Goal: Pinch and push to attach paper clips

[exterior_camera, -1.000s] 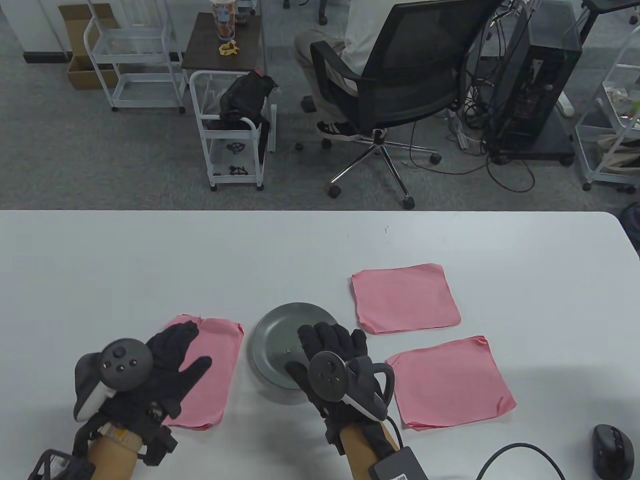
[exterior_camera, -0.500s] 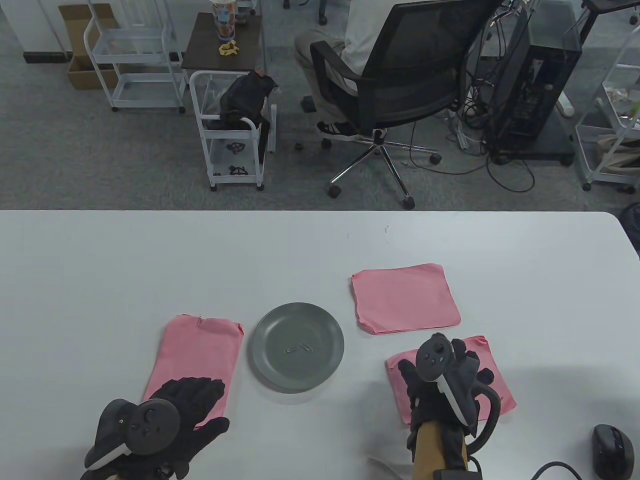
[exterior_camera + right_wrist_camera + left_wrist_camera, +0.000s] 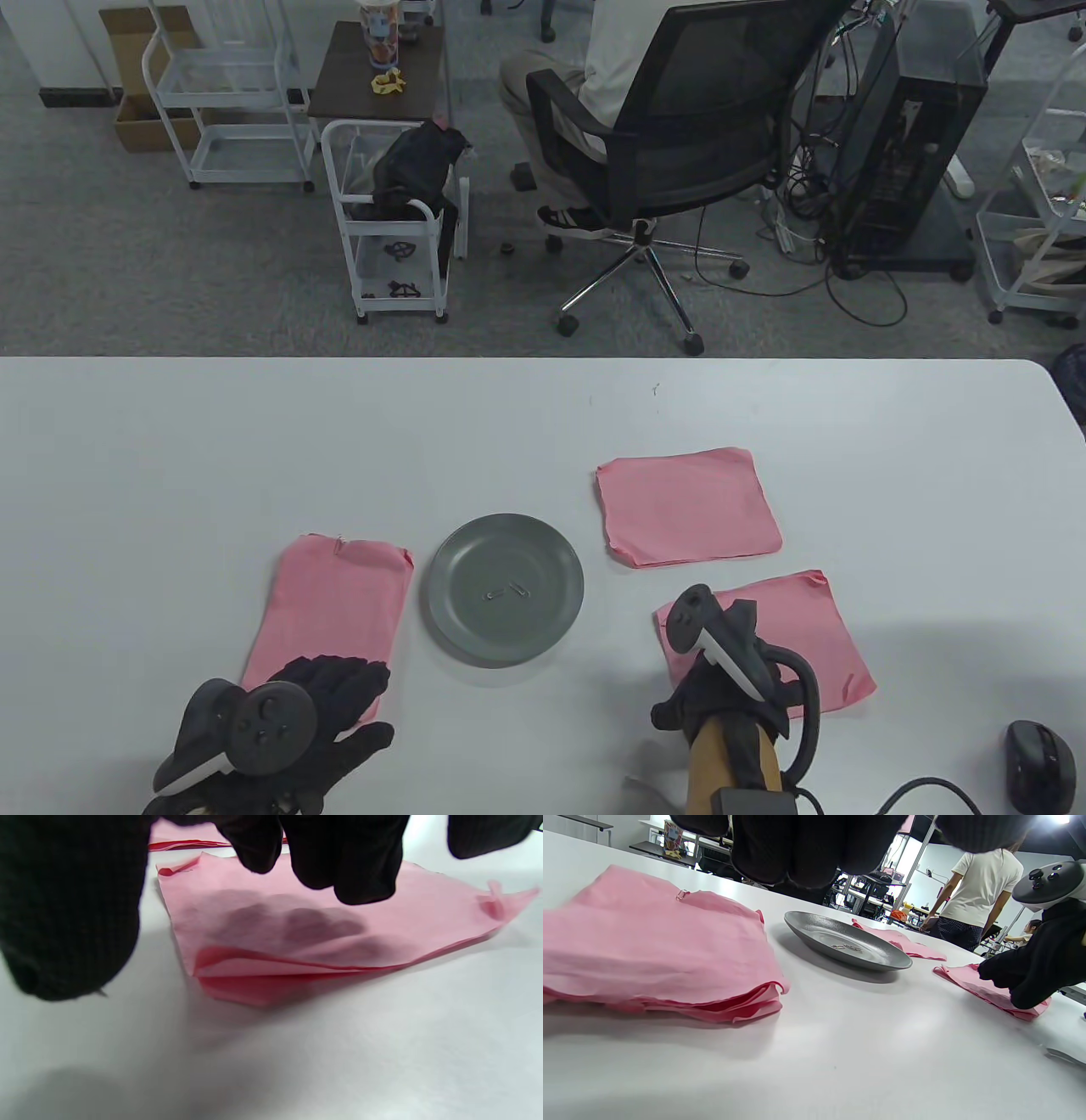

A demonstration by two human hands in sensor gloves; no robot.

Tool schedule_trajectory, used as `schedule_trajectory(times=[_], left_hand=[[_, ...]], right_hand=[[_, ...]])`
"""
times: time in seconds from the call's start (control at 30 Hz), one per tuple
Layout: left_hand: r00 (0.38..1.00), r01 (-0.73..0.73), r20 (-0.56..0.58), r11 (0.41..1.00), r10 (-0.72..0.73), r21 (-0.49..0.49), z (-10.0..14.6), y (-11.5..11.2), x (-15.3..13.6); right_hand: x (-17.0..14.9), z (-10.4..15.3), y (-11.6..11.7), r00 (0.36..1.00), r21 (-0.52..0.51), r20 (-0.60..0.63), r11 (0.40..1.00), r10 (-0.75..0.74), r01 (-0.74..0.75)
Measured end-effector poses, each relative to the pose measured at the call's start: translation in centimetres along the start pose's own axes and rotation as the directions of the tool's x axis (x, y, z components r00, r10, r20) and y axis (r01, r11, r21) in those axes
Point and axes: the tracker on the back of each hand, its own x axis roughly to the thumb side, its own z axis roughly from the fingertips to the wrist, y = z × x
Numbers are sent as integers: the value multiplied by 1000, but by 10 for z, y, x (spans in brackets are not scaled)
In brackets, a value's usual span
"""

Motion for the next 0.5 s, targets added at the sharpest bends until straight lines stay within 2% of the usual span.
schedule_trajectory(times=[0.13, 0.2, 0.27, 0.4, 0.5], left_hand=[[1000, 9, 0, 1000, -9, -23, -1, -3, 0], [1000, 12, -1, 1000, -12, -26, -1, -2, 0], [1000, 11, 0, 1000, -11, -18, 1, -1, 1], [1000, 16, 6, 1000, -16, -11, 2, -1, 2], [1000, 19, 11, 1000, -19, -17, 0, -3, 3]], right_hand=[[1, -4, 10, 994, 25, -70, 996, 90, -88], [3, -6, 10, 996, 33, -38, 997, 76, -75], [6, -4, 8, 994, -26, -68, 996, 86, -88], [7, -4, 7, 993, -55, -50, 993, 106, -109], [4, -1, 4, 998, -74, -26, 995, 62, -63]])
